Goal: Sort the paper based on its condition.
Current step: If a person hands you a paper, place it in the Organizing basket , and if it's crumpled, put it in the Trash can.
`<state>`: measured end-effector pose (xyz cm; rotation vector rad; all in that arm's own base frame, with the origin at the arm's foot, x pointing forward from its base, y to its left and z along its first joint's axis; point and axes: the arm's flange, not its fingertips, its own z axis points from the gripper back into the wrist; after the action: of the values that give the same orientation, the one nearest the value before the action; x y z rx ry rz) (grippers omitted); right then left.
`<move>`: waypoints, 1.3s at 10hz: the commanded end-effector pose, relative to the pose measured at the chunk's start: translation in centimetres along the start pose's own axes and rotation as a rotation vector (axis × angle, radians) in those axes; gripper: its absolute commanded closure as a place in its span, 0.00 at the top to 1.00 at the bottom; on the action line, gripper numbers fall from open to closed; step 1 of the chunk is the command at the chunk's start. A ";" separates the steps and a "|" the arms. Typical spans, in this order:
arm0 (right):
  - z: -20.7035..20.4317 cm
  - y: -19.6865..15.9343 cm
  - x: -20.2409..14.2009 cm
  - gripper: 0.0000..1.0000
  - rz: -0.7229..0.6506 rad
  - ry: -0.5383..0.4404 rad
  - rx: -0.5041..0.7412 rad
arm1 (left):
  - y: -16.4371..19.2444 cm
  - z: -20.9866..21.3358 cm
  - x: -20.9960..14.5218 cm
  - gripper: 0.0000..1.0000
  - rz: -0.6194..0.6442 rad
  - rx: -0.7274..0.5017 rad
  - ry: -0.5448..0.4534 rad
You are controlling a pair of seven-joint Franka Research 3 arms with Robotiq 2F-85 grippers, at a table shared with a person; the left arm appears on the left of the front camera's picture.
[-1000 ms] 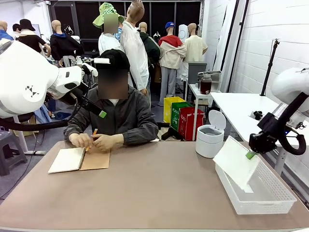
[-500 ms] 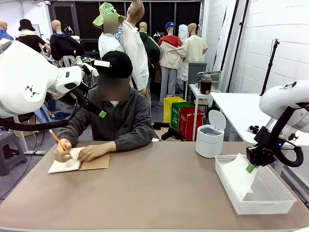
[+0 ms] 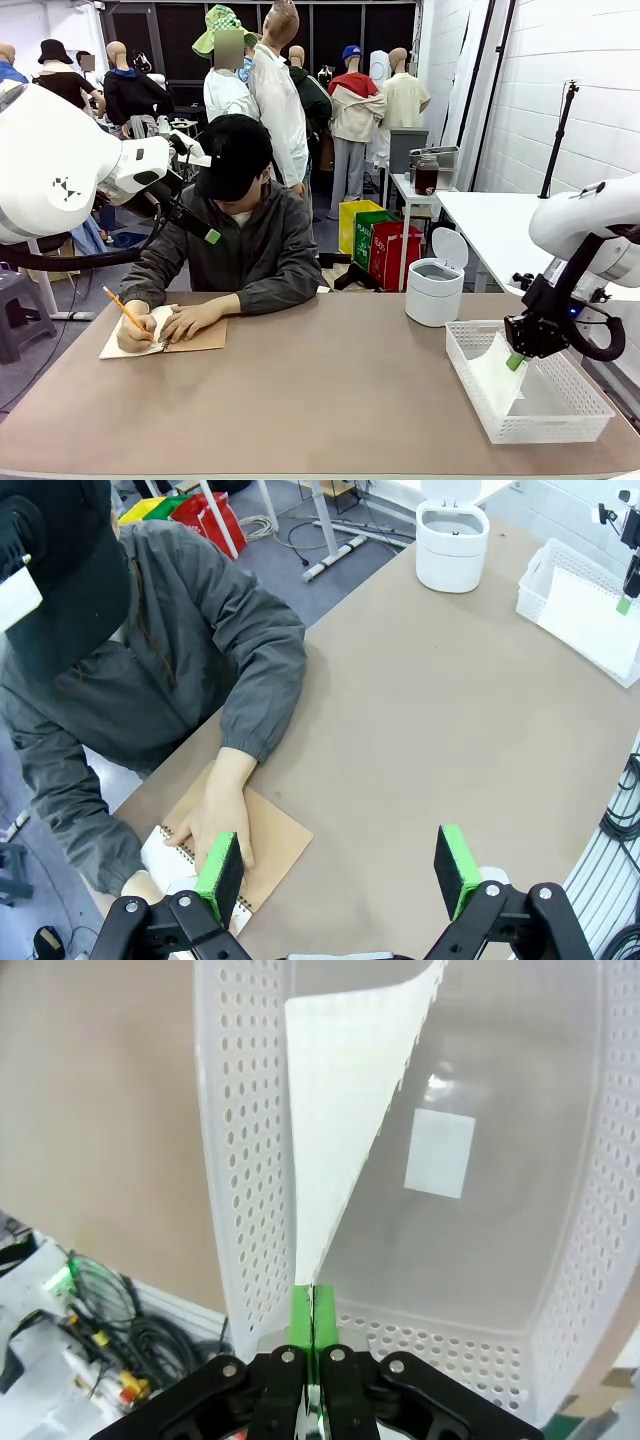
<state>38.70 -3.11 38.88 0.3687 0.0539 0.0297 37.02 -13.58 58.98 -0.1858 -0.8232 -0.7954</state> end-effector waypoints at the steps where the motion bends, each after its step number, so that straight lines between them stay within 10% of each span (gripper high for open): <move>1: -1.1 0.2 -0.3 0.00 -0.053 0.001 -0.097 | 0.0 0.0 -0.1 1.00 0.015 0.004 0.002; 3: -2.0 -0.1 -0.1 0.12 -0.121 -0.003 -0.197 | 0.0 0.0 -0.1 1.00 0.015 0.004 0.002; 8: -1.1 0.6 0.8 1.00 -0.229 -0.016 -0.340 | 0.0 0.0 -0.1 1.00 0.015 0.004 0.002; 13: 2.1 1.9 1.8 1.00 -0.274 -0.048 -0.437 | 0.0 0.0 -0.1 1.00 0.015 0.004 0.002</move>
<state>40.40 -2.45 40.73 -0.0379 0.0422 -0.2150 37.02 -13.58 58.98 -0.1858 -0.8232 -0.7954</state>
